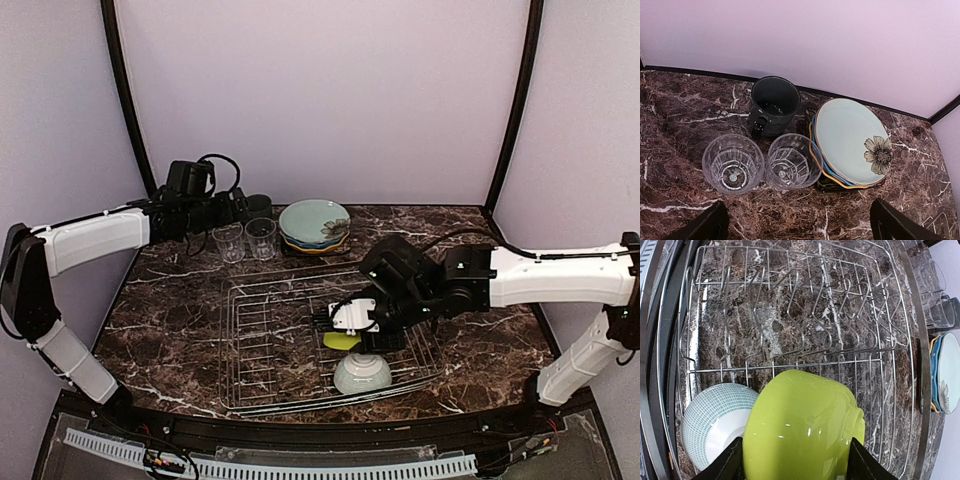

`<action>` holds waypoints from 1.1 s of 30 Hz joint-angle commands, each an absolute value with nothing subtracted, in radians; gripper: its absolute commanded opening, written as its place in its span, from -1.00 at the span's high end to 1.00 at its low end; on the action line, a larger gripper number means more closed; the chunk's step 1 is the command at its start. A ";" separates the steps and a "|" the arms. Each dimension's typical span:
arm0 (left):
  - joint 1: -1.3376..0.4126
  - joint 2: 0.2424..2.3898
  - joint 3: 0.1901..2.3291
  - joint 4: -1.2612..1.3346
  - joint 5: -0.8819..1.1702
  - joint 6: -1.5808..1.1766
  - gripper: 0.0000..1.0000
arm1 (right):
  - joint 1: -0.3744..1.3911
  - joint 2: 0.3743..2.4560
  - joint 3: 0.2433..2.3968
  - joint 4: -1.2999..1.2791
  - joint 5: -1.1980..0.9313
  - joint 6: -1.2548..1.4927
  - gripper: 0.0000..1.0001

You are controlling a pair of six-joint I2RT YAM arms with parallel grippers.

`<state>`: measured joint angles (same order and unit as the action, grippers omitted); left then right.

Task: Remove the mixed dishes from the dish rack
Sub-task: Pass from the right arm to the left

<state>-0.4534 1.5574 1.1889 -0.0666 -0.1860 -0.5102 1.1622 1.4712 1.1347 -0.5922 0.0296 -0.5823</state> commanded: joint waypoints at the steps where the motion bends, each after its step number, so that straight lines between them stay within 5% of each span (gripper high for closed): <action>1: -0.451 1.467 1.106 0.048 -0.210 -0.450 -0.97 | 1.160 1.407 1.157 -0.486 0.095 -0.561 0.17; 8: -0.452 1.330 0.976 0.243 -0.281 -0.354 -0.97 | 1.101 1.337 1.162 -0.384 0.086 -0.496 0.18; 14: -0.463 1.212 0.810 0.481 -0.139 -0.277 -0.97 | 1.019 1.295 1.160 -0.238 0.018 -0.377 0.16; 33: -0.693 1.193 0.806 0.558 0.142 -0.035 -0.98 | 0.701 1.253 1.085 0.227 -0.462 0.205 0.14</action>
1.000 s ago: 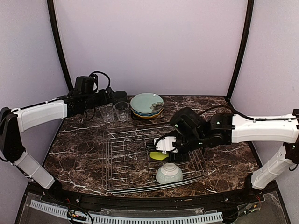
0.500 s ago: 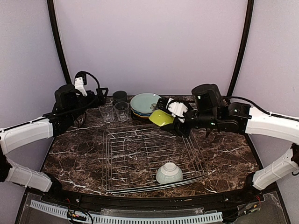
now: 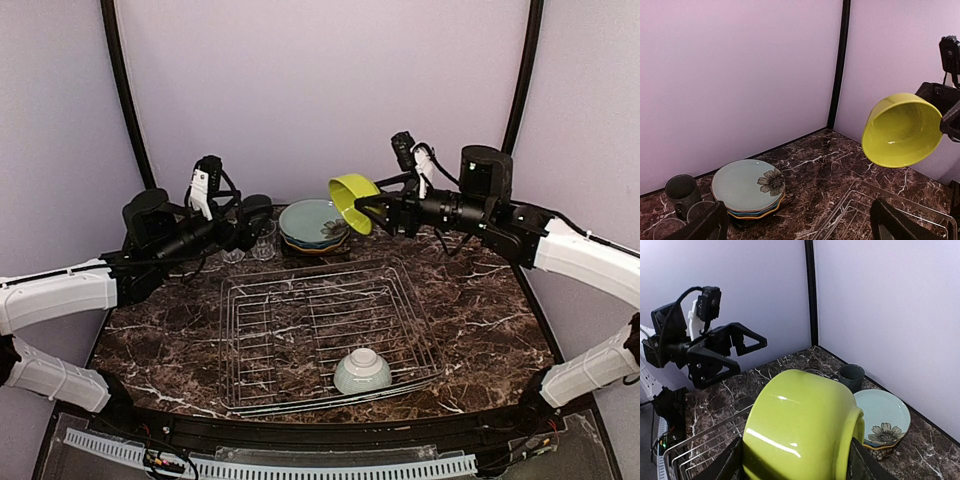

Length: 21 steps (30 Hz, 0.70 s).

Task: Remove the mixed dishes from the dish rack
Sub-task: Pass from the right arm to the left

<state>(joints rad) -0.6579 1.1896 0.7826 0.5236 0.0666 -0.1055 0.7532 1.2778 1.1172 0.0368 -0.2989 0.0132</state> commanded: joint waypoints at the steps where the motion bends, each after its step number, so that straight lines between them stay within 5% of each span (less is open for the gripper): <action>1: -0.707 1.208 0.817 0.554 0.151 -0.022 -0.98 | 0.691 1.254 1.075 0.257 -0.489 0.238 0.15; 14: -0.803 1.379 1.034 0.505 0.232 -0.007 -0.67 | 0.670 1.301 1.057 0.396 -0.676 0.408 0.18; 21: -0.828 1.462 1.144 0.437 0.186 -0.007 -0.24 | 0.670 1.322 1.031 0.457 -0.714 0.463 0.18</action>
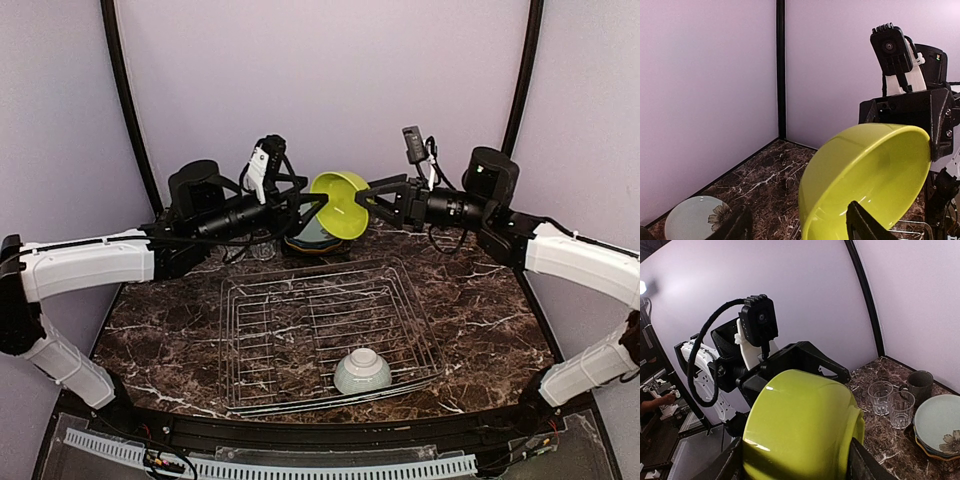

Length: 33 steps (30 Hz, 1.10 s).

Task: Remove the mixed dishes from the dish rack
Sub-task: Pass from the right arm to the left, then place the bowl in the bowl.

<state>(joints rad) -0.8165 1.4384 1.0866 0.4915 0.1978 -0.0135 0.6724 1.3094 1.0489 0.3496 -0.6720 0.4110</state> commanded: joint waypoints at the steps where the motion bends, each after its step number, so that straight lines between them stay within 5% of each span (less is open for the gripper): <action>1: -0.828 1.469 1.149 0.437 0.186 -0.014 -0.12 | 0.670 1.324 1.028 0.464 -0.715 0.467 0.18; 13: -0.830 1.495 1.189 0.406 0.151 -0.060 0.97 | 0.670 1.332 1.010 0.491 -0.711 0.482 0.04; 21: -0.762 1.499 1.280 0.212 0.078 -0.233 0.99 | 0.665 1.268 0.962 0.443 -0.586 0.403 -0.96; 33: -0.405 1.430 1.246 0.116 0.057 -0.477 0.99 | 0.644 1.159 0.906 0.286 -0.367 0.277 -0.97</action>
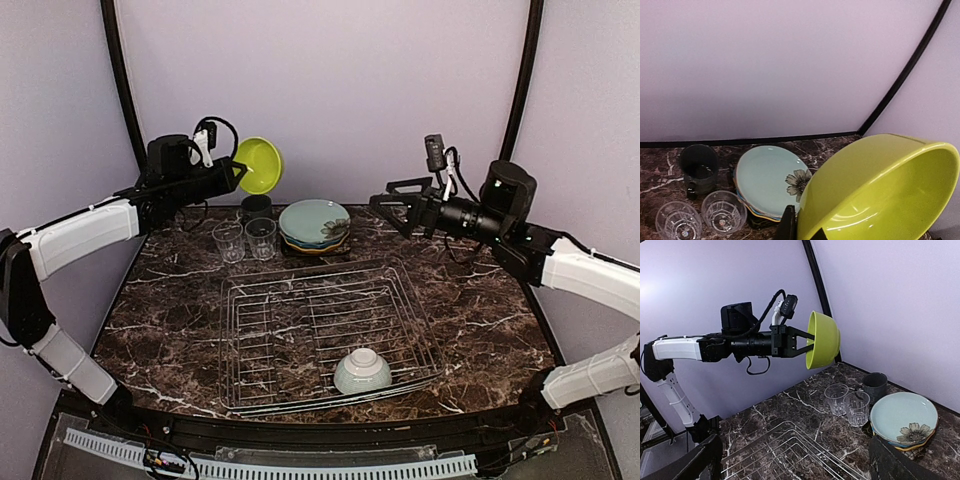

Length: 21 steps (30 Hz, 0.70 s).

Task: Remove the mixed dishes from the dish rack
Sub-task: Place the bowl in the bowl.

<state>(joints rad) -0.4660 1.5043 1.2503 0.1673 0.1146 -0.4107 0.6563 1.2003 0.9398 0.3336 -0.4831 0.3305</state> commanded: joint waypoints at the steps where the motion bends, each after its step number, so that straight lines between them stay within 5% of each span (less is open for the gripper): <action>1: -0.391 1.431 1.259 0.078 0.043 -0.477 0.99 | 0.641 1.152 0.903 0.272 -0.345 0.277 -0.97; 13: -0.176 1.632 1.496 -0.392 -0.225 -0.700 0.99 | 0.629 1.122 0.873 0.187 -0.314 0.251 -0.97; 21: -0.082 1.774 1.549 -0.503 -0.194 -0.830 0.99 | 0.629 1.113 0.873 0.145 -0.259 0.248 -0.97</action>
<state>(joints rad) -0.1143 1.7397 1.5185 -0.4061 -0.1936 -0.7429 0.6338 1.1297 0.8764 0.1642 -0.2977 0.2630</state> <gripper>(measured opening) 0.050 0.986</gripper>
